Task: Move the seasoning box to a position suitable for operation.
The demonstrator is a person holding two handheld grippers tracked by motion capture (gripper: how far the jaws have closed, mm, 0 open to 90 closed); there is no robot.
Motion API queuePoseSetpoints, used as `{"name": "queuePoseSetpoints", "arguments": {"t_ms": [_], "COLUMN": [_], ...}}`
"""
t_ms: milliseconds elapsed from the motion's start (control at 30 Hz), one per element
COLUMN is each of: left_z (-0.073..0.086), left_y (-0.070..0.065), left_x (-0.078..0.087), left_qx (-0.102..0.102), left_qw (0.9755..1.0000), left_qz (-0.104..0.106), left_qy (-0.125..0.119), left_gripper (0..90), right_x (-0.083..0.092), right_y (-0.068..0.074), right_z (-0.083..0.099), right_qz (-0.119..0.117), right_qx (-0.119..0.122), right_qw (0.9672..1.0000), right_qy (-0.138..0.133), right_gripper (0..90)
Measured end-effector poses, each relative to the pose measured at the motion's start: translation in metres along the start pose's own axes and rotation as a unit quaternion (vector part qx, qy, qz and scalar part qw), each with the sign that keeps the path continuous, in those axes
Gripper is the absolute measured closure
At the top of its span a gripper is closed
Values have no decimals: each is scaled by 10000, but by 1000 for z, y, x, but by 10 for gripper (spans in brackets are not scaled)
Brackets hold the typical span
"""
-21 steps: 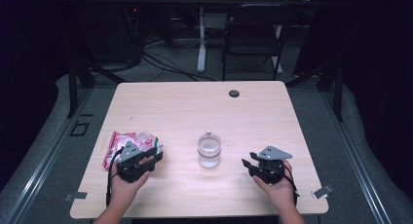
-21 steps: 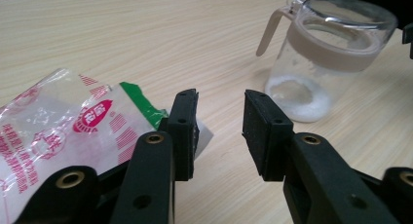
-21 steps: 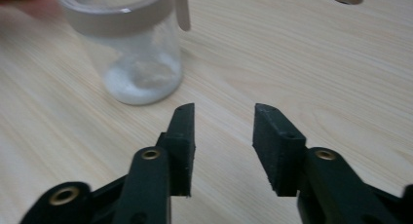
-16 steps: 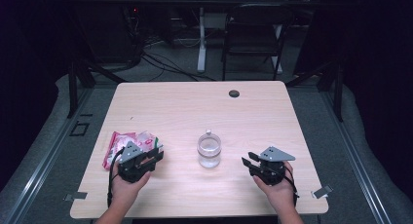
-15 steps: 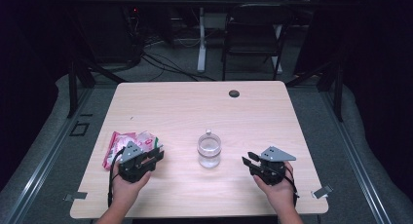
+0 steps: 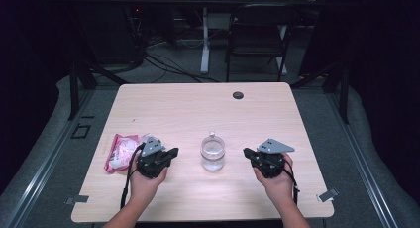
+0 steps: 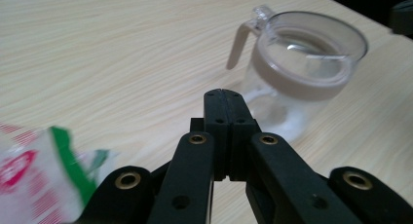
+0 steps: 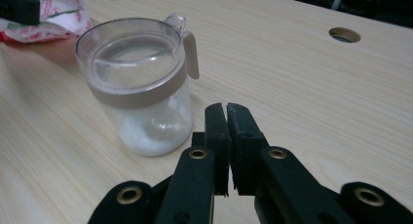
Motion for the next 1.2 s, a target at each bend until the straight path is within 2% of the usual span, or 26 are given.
{"name": "queuePoseSetpoints", "arguments": {"t_ms": [33, 67, 133, 200, 367, 433, 500, 567, 633, 800, 933, 1200], "left_z": [-4, -6, -8, -14, -15, -14, -14, -12, -11, -12, -13, -13], "left_y": [-5, -8, -11, -18, -27, -29, -30, -33, -35, -36, -36, -36], "left_x": [-6, -10, -15, -27, -47, -53, -56, -60, -62, -64, -64, -64], "left_qx": [3, -4, -4, 20, 37, 68, 39, -72, -132, -21, -16, -143], "left_qw": [10000, 10000, 10000, 10000, 9998, 9997, 9997, 9996, 9995, 9997, 9996, 9996], "left_qz": [18, 21, 12, 4, -110, -89, -98, -138, -161, -175, -181, -146], "left_qy": [16, 36, 29, 50, 185, 200, 213, 255, 249, 194, 195, 216], "left_gripper": [900, 900, 900, 900, 900, 900, 900, 900, 900, 900, 900, 900], "right_x": [-8, -11, -15, -25, -35, -38, -39, -43, -47, -56, -61, -60], "right_y": [-3, -4, -4, -4, -1, 1, 1, 2, 1, -2, 0, 4], "right_z": [-3, -3, -4, -3, -4, -6, -7, -9, -10, -9, -9, -10], "right_qz": [-108, -150, -150, -173, -317, -350, -376, -416, -492, -551, -617, -565], "right_qx": [-111, -115, -81, 68, 61, 83, 117, 175, 117, 69, 110, 94], "right_qw": [9999, 9998, 9998, 9997, 9994, 9993, 9992, 9990, 9987, 9984, 9980, 9983], "right_qy": [31, 56, 87, 152, 118, 28, 24, 13, 10, 52, 97, 118], "right_gripper": [858, 856, 858, 866, 875, 875, 877, 871, 878, 900, 900, 900]}}
Point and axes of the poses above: each handheld gripper's, and its own axes: x roughly backward along the jaws, z roughly out of its underside, y roughly to its left, the point moved 2 cm from there along -x, roughly forward along the jaws, and after that the axes turned 8 degrees about -z, right-handed, at the moved point
